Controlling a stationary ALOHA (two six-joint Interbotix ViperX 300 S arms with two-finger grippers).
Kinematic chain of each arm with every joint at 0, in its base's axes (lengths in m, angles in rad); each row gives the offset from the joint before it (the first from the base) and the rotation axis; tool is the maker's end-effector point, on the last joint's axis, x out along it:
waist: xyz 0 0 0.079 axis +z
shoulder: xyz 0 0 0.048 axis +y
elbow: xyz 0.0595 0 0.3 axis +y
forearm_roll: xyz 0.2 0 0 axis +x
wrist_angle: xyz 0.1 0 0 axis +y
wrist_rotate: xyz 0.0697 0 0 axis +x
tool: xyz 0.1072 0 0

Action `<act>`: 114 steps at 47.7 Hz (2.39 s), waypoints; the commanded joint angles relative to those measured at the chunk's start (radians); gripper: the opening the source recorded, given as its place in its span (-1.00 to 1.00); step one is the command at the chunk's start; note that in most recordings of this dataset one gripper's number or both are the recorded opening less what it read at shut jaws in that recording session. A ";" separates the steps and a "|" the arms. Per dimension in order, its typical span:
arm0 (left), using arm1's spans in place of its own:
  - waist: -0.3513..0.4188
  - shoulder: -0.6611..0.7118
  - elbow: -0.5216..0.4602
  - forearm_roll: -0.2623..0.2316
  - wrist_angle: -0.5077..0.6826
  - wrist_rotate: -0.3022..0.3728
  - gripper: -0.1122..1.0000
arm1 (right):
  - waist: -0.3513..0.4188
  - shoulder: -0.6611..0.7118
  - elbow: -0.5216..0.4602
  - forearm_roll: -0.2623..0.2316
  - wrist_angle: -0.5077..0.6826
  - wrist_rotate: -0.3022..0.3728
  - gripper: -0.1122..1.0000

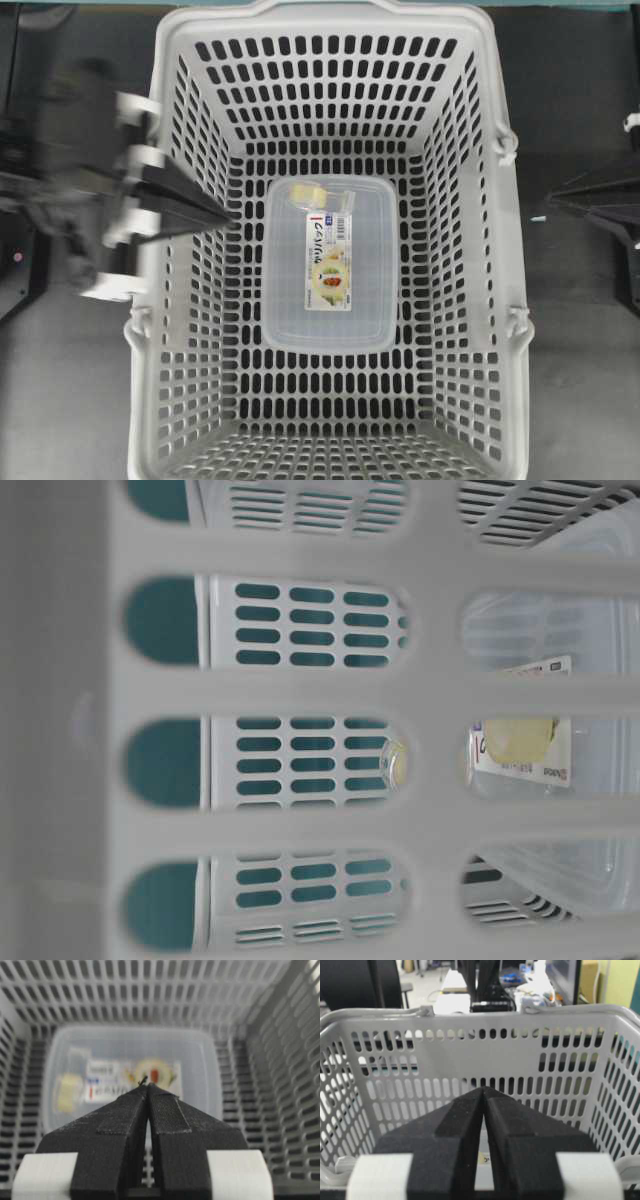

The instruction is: Pick up the cellophane tape from the shopping basket with the left arm.

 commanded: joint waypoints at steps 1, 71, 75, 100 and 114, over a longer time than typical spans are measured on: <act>-0.002 0.097 -0.115 0.005 0.069 0.003 -0.80 | -0.002 0.005 -0.023 0.005 0.011 0.000 -0.76; -0.025 0.726 -0.545 0.005 0.488 0.040 0.81 | -0.003 -0.031 -0.015 0.003 0.029 0.011 0.56; -0.025 0.732 -0.540 0.005 0.463 0.038 0.81 | -0.003 -0.037 -0.014 0.003 0.029 0.011 0.56; -0.034 0.761 -0.488 0.005 0.419 0.041 0.79 | -0.003 -0.058 0.005 0.003 0.029 0.011 0.55; -0.032 0.755 -0.499 0.005 0.419 0.061 0.22 | -0.005 -0.060 0.009 0.003 0.029 0.011 0.55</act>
